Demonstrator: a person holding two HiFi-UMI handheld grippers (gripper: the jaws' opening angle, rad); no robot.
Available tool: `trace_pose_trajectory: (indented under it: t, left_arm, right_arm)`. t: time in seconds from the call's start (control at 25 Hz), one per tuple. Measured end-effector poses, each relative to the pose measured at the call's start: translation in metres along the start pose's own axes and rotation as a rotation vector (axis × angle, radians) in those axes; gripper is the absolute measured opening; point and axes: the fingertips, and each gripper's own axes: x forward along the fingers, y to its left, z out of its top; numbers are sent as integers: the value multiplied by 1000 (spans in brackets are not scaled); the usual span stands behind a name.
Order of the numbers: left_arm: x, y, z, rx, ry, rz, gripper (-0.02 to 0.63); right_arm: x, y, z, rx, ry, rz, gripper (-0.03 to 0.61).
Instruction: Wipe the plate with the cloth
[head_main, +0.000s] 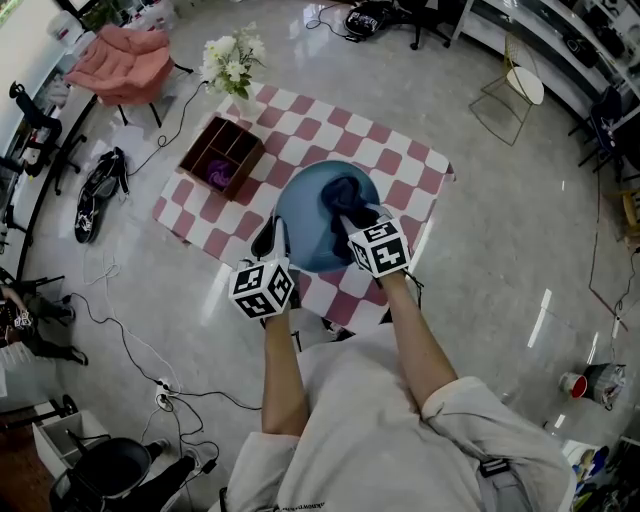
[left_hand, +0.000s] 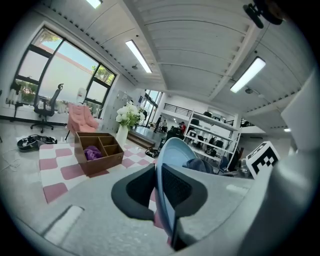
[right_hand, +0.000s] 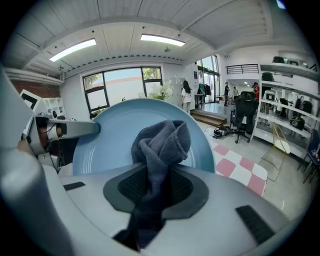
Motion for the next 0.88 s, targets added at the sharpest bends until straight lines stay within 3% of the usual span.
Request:
trace_pose_trajectory:
  t: [0.48, 0.88]
  left_arm:
    - [-2, 15, -19, -75, 35, 24, 37]
    - [8, -7, -48, -47, 129, -45, 36]
  right_arm:
    - [16, 65, -9, -126, 50, 111, 98]
    - [22, 88, 0, -114, 20, 150, 98]
